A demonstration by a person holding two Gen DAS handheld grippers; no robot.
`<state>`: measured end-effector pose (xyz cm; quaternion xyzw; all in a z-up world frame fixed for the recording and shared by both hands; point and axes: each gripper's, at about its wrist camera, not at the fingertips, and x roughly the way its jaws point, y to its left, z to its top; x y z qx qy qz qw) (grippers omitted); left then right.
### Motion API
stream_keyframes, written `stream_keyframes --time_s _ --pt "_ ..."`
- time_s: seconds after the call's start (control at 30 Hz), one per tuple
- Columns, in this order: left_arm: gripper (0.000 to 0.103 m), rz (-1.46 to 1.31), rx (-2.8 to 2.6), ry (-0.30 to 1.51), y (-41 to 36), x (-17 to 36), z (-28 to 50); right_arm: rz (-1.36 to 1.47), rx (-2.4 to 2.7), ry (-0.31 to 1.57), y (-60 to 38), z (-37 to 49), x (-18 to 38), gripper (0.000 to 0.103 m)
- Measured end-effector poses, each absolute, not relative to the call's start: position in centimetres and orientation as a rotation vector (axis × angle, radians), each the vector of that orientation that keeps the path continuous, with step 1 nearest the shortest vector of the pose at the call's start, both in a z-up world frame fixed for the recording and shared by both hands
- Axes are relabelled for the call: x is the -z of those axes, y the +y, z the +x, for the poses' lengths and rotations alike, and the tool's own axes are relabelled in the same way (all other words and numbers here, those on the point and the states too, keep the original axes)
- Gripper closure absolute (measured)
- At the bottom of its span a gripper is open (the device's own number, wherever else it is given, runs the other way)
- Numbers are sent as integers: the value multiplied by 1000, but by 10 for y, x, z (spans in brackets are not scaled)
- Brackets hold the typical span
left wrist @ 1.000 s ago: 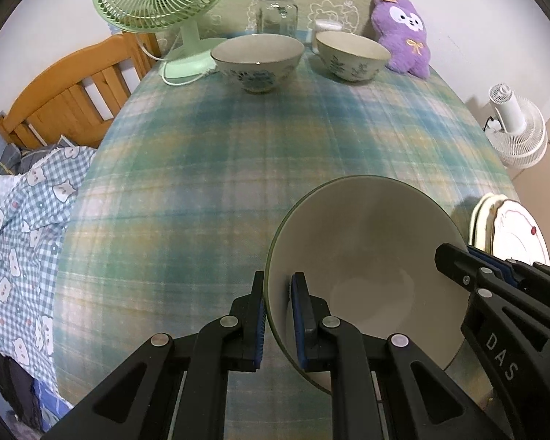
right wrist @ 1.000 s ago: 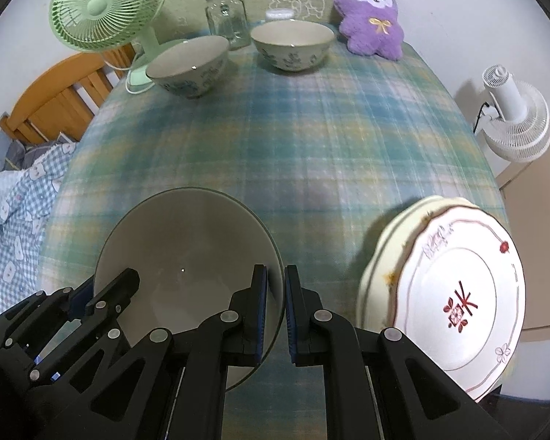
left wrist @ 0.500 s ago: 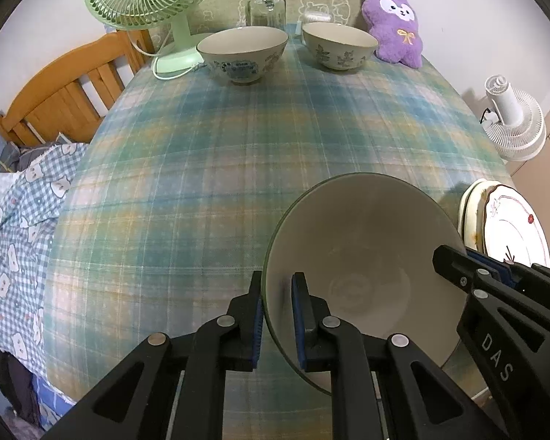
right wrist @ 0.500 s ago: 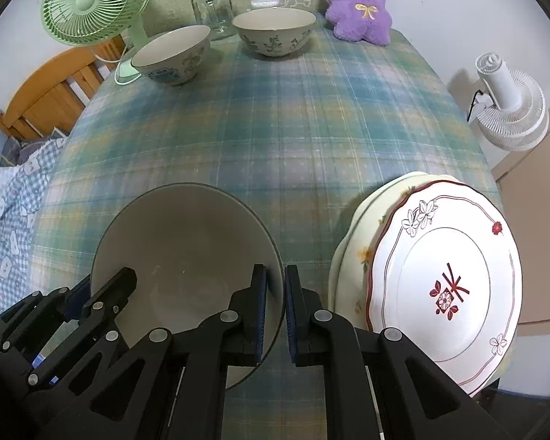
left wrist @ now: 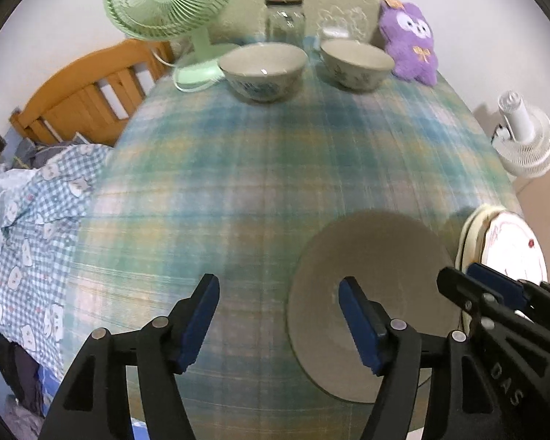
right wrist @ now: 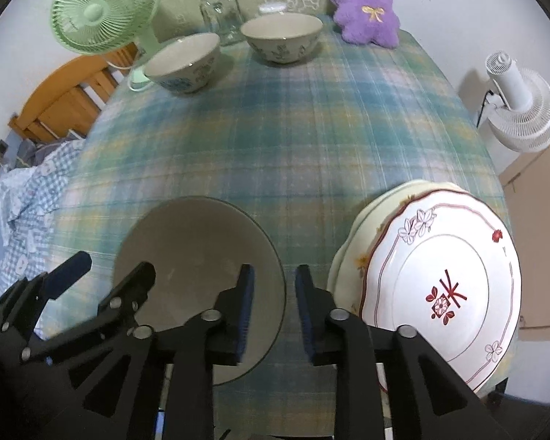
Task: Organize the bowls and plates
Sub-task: 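Lower the bowl beside the plate stack and open both grippers, then move both grippers to the shallow bowl beside the green fan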
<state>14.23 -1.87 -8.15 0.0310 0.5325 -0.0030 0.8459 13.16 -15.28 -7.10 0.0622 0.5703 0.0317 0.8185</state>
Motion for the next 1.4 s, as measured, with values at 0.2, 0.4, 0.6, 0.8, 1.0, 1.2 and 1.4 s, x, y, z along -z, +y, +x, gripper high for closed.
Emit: stream_keyframes --time_s 0.2,0.4,0.6,0.8,1.0,1.2,1.4 --pt "22 76 -30 1069 -14 51 140 122 -62 1134 -161 134 36 46" --pt "14 53 -34 1006 -8 22 148 109 -59 1062 -165 144 5 43" --pt "6 75 -40 938 -2 3 167 90 -48 1017 -158 164 -15 43" --pt "5 39 -22 922 17 -7 197 115 -33 996 -150 196 -24 36" --pt "4 72 -16 906 30 -11 232 97 -23 974 -135 229 -27 30" --pt "4 70 6 900 43 -11 271 92 -4 962 -125 265 -27 26" --pt "5 80 16 896 51 -3 308 93 18 951 -115 301 -22 26"
